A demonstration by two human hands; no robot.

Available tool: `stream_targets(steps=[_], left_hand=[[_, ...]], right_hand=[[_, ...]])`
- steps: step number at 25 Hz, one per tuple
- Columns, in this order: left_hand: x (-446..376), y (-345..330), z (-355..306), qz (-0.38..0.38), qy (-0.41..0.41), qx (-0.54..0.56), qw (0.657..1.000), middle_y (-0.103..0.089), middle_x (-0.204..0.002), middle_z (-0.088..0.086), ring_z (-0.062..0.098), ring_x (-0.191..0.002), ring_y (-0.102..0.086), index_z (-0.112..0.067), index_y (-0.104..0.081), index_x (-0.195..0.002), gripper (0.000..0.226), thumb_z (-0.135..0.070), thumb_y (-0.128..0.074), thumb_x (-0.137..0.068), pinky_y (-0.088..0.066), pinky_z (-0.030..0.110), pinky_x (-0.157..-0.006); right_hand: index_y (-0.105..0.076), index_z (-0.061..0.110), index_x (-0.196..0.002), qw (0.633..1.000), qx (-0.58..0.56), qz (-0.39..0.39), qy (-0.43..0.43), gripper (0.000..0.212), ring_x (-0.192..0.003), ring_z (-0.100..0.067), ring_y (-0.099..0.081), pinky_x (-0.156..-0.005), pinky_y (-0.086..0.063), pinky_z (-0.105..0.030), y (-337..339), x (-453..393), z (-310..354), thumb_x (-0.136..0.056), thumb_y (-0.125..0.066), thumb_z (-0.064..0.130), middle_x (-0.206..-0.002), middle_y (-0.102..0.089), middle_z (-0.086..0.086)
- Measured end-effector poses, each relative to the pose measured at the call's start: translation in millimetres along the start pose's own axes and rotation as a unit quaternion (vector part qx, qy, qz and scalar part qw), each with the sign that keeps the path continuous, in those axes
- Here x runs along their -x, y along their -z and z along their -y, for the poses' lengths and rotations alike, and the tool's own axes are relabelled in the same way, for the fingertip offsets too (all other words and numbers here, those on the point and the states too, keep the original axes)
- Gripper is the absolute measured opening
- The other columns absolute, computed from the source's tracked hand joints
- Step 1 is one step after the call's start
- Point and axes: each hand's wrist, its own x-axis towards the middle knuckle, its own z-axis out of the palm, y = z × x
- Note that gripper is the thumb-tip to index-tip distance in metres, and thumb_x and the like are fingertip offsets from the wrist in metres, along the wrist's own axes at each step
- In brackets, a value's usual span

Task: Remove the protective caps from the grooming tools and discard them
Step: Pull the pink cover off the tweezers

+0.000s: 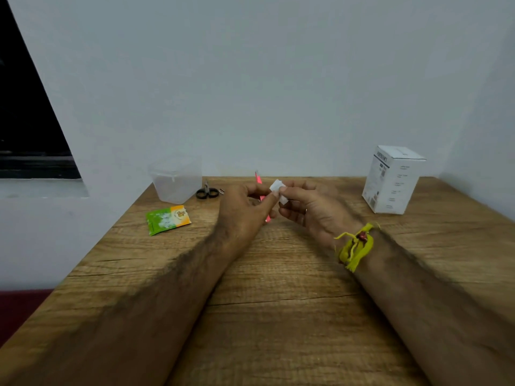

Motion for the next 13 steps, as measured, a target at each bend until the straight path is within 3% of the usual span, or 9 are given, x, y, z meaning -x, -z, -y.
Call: stream_targets(steps=[3,6,10,13], left_hand=[[-4.0,8.3,-1.0,0.051,-0.026,-0.153,0.986,-0.069,-0.070,-0.004,0.002,-0.052,-0.066,-0.015,-0.075,-0.095,0.010,-0.024,-0.072,-0.091,-0.051,0.016,-0.052],[-6.3,10.4,-0.4,0.063,-0.067,-0.237,0.967,-0.068,-0.067,-0.006,0.006,-0.055,-0.067,-0.016,-0.075,-0.089,0.008,-0.023,-0.073,-0.090,-0.055,0.026,-0.061],[-3.6,12.6,-0.4,0.045,0.004,-0.112,0.993,-0.074,-0.070,0.008,0.015,-0.059,-0.071,-0.013,-0.074,-0.094,0.006,-0.017,-0.073,-0.090,-0.057,0.027,-0.058],[-3.6,11.4,1.2,0.040,0.046,-0.040,0.997,-0.074,-0.070,0.008,0.018,-0.062,-0.071,-0.012,-0.074,-0.092,0.004,-0.016,-0.073,-0.090,-0.055,0.028,-0.057]], right_hand=[[-0.071,0.002,-0.100,0.988,0.143,0.014,0.058,0.012,-0.072,-0.018,-0.066,-0.067,-0.058,-0.028,6.0,2.3,-0.3,-0.089,-0.069,-0.002,-0.087,-0.072,-0.016],[-0.072,0.003,-0.093,0.983,0.166,0.025,0.077,0.011,-0.066,-0.016,-0.067,-0.065,-0.058,-0.029,5.8,4.3,-2.1,-0.086,-0.071,-0.006,-0.081,-0.073,-0.014],[-0.072,0.007,-0.082,0.990,0.121,0.018,0.076,0.018,-0.062,-0.008,-0.068,-0.065,-0.059,-0.025,8.8,1.7,-3.7,-0.085,-0.070,-0.010,-0.068,-0.073,0.003],[-0.072,0.003,-0.084,0.990,0.111,0.032,0.077,0.016,-0.069,-0.009,-0.070,-0.066,-0.059,-0.022,10.5,0.3,-4.8,-0.083,-0.070,-0.012,-0.076,-0.075,-0.001]])
